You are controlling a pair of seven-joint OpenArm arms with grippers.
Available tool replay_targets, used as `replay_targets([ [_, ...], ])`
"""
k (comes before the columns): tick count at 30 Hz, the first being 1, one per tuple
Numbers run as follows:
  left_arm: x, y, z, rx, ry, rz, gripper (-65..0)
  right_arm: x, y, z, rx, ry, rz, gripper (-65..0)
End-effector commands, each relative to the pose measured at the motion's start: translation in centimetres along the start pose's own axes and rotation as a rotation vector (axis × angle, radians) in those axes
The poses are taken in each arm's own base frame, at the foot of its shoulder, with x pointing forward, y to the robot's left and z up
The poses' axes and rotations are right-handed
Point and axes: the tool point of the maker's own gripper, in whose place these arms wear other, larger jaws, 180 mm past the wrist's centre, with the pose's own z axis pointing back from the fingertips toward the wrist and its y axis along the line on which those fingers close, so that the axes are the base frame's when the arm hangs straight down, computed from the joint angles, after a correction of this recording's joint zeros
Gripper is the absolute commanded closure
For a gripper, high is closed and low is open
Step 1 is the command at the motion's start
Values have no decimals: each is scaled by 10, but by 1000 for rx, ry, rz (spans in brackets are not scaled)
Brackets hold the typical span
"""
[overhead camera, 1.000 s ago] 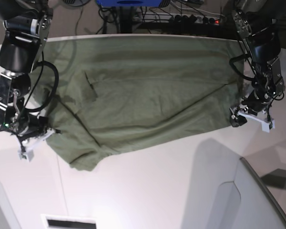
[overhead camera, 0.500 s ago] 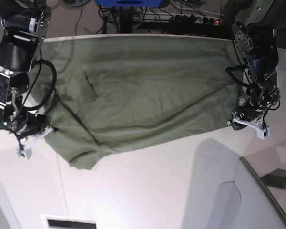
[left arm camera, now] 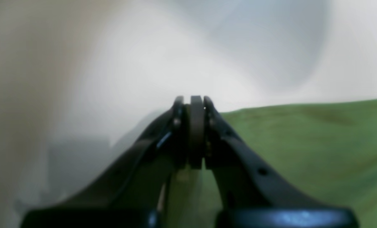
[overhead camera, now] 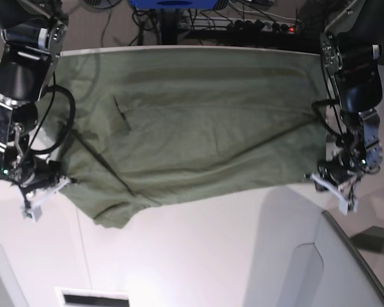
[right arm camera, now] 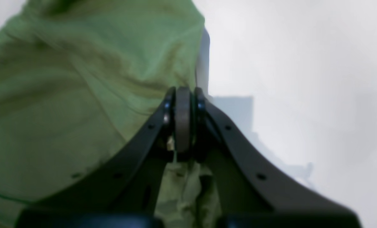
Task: Layout the t-shirt on the table in an organized manner, then fold the t-shirt properly
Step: 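Lift the hem edge with both grippers and fold it toward the collar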
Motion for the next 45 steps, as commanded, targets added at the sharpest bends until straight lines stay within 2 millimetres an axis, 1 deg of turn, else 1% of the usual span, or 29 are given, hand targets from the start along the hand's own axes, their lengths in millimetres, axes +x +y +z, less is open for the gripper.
replay_targets([
  [1, 43, 8, 9, 16, -86, -25, 0, 33, -3, 10, -4, -82, 18, 0],
  [3, 66, 8, 15, 22, -103, -49, 0, 46, -1, 13, -3, -102, 28, 0],
  [4, 75, 7, 17, 23, -111, -56, 0, 52, 2, 14, -1, -108, 44, 0],
  [6, 87, 5, 21, 24, -130, -67, 0, 62, 1, 17, -11, -118, 77, 0],
  [9, 98, 3, 26, 26, -156, -85, 0, 77, 11, 20, -6, -138, 125, 0],
  [11, 102, 3, 29, 29, -170, -88, 0, 90, 9, 24, -18, -170, 153, 0],
  [14, 105, 8, 33, 40, -178, -96, 0, 103, 10, 25, -28, -207, 207, 0],
  [16, 106, 12, 35, 47, -179, -99, 0, 103, 2, 22, -43, -197, 227, 0],
  [21, 108, 22, 39, 66, -179, -109, 0, 88, -18, -1, -62, -165, 240, 0],
  [24, 108, 24, 39, 70, -176, -110, 0, 77, -18, -13, -53, -154, 241, 0],
  [28, 104, 22, 38, 65, -171, -108, 0, 71, -21, -19, -50, -151, 228, 0],
  [29, 97, 22, 37, 66, -159, -108, 0, 72, -21, -19, -48, -161, 228, 0],
  [31, 92, 21, 36, 63, -149, -111, 0, 77, -19, -19, -45, -190, 229, 0],
  [34, 89, 16, 34, 53, -149, -102, 0, 85, -18, -17, -40, -234, 230, 0],
  [36, 83, 17, 33, 54, -139, -101, 0, 97, -15, -14, -37, -266, 231, 0],
  [38, 84, 17, 35, 56, -142, -107, 0, 106, -13, -11, -34, -281, 233, 0],
  [40, 88, 16, 39, 58, -159, -122, 0, 107, -13, -10, -34, -284, 234, 0],
  [41, 85, 16, 40, 59, -157, -128, 0, 107, -13, -10, -34, -284, 234, 0],
  [43, 87, 14, 44, 61, -169, -144, 0, 107, -11, -10, -27, -284, 241, 0],
  [45, 88, 13, 46, 62, -175, -149, 0, 102, -3, -13, 18, -270, 270, 0],
])
